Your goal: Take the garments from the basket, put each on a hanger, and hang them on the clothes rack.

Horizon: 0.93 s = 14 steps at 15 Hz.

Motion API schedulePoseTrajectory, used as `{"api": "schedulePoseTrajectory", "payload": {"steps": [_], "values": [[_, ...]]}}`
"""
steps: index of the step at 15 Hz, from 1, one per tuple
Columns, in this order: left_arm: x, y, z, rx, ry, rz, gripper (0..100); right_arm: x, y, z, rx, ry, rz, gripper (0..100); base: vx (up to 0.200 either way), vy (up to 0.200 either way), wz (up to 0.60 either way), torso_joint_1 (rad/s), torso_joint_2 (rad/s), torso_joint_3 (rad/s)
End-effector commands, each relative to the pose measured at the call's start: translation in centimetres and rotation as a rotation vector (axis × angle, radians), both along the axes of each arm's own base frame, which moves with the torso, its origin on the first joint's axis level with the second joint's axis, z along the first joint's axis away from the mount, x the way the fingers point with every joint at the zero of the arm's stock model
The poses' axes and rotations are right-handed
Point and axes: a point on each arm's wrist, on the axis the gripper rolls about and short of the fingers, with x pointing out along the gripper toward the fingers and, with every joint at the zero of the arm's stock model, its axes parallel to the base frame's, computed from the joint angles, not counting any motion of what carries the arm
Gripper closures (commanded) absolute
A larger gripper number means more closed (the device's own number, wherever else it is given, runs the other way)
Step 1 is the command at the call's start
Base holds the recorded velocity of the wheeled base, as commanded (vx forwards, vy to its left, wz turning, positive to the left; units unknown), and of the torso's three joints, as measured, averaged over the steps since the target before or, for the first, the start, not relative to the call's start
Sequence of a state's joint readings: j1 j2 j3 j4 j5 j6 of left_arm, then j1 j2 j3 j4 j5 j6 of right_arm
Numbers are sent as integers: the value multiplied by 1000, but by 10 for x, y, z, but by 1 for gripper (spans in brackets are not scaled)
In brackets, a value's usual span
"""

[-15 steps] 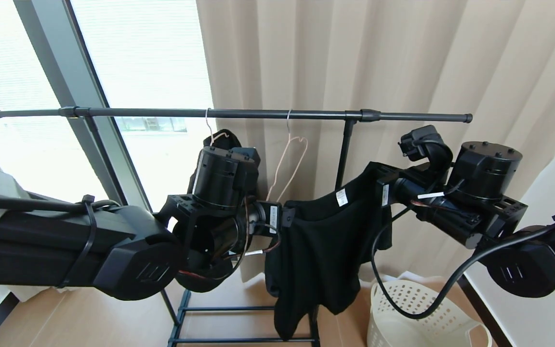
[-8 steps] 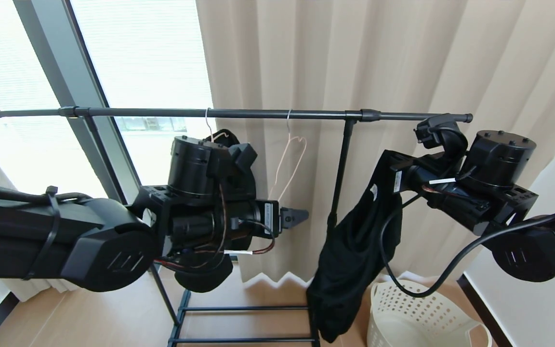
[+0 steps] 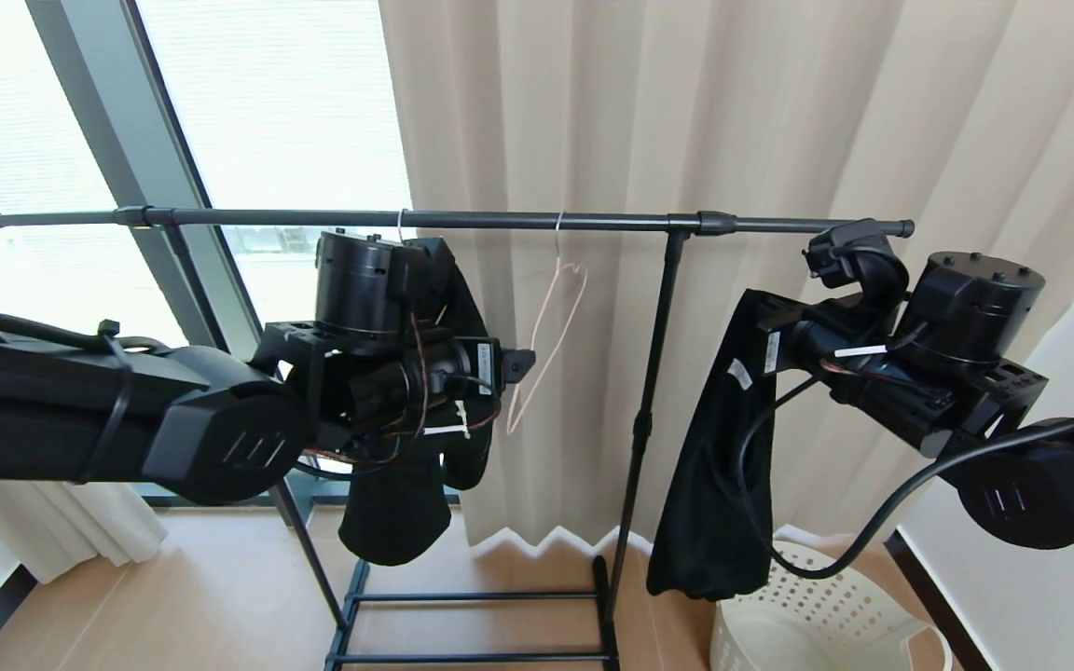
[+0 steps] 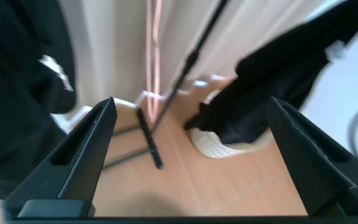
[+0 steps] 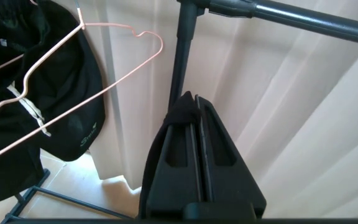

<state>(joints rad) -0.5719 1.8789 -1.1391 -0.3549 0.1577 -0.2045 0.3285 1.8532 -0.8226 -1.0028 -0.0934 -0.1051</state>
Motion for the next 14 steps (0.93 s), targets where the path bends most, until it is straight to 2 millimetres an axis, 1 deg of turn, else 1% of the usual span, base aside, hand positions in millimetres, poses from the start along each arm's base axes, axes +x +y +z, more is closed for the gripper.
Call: {"api": "schedulePoseTrajectory", "payload": {"steps": [1, 2, 5, 6, 7, 11, 13, 14], "values": [[27, -16, -23, 55, 12, 15, 0, -6, 0, 2, -14, -8, 5, 100, 0, 0, 0, 0, 0, 0], [39, -16, -25, 53, 4, 27, 0, -11, -2, 5, -14, -15, 8, 100, 0, 0, 0, 0, 0, 0], [65, -23, -29, 56, -30, 35, 0, -21, 6, 9, -14, -23, 38, 100, 0, 0, 0, 0, 0, 0], [68, -25, -29, 60, -39, 30, 0, -22, 6, 9, -14, -23, 40, 100, 0, 0, 0, 0, 0, 0], [78, -33, -32, 77, -63, 17, 0, -24, 6, 11, -14, -31, 26, 100, 0, 0, 0, 0, 0, 0], [94, -49, -38, 93, -101, -16, 0, -28, 8, 15, -10, -41, 21, 100, 0, 0, 0, 0, 0, 0], [100, -53, -44, 95, -105, -32, 0, -28, 7, 15, -10, -42, 21, 100, 0, 0, 0, 0, 0, 0], [109, -56, -50, 92, -108, -30, 0, -28, 7, 15, -10, -41, 21, 100, 0, 0, 0, 0, 0, 0]]}}
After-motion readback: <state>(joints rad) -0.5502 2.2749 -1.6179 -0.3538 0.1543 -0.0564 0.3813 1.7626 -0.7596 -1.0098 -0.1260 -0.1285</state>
